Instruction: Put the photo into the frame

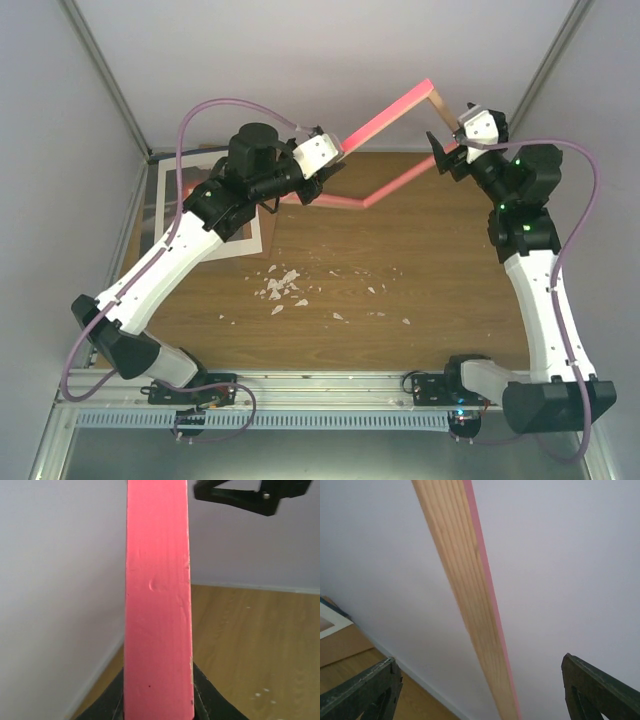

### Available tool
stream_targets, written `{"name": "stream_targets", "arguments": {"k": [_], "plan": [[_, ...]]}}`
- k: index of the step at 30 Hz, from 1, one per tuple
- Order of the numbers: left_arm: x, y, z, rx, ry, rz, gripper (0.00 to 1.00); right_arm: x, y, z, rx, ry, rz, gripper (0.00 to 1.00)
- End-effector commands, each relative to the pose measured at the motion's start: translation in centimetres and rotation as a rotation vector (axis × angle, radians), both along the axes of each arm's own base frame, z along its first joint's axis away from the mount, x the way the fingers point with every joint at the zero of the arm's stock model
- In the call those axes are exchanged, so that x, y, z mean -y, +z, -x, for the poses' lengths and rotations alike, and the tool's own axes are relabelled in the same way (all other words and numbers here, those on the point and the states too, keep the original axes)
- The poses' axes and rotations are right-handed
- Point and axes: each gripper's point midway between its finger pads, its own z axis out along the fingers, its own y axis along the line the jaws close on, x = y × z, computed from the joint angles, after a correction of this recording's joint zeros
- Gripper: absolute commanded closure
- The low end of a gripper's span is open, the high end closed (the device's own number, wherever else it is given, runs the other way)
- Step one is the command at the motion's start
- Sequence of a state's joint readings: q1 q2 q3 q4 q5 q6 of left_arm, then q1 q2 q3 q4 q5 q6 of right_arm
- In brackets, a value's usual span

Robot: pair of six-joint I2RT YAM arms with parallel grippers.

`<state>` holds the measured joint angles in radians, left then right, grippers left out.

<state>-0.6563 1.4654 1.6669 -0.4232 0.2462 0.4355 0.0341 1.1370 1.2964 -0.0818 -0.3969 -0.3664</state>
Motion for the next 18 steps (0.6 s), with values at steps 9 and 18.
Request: {"name": "stream_targets", "arguments": {"k": [9,18], "plan": [[0.3,5.9,5.0,-0.041,-0.187,0.227,1.0,-0.1,3.2,-0.3,0.164,-0.128,0.2,0.33],[0.7,5.0,5.2,-0.093,-0.212,0.237,0.86,0.8,4.5,0.6,0.14,-0.195,0.182,0.88]]}}
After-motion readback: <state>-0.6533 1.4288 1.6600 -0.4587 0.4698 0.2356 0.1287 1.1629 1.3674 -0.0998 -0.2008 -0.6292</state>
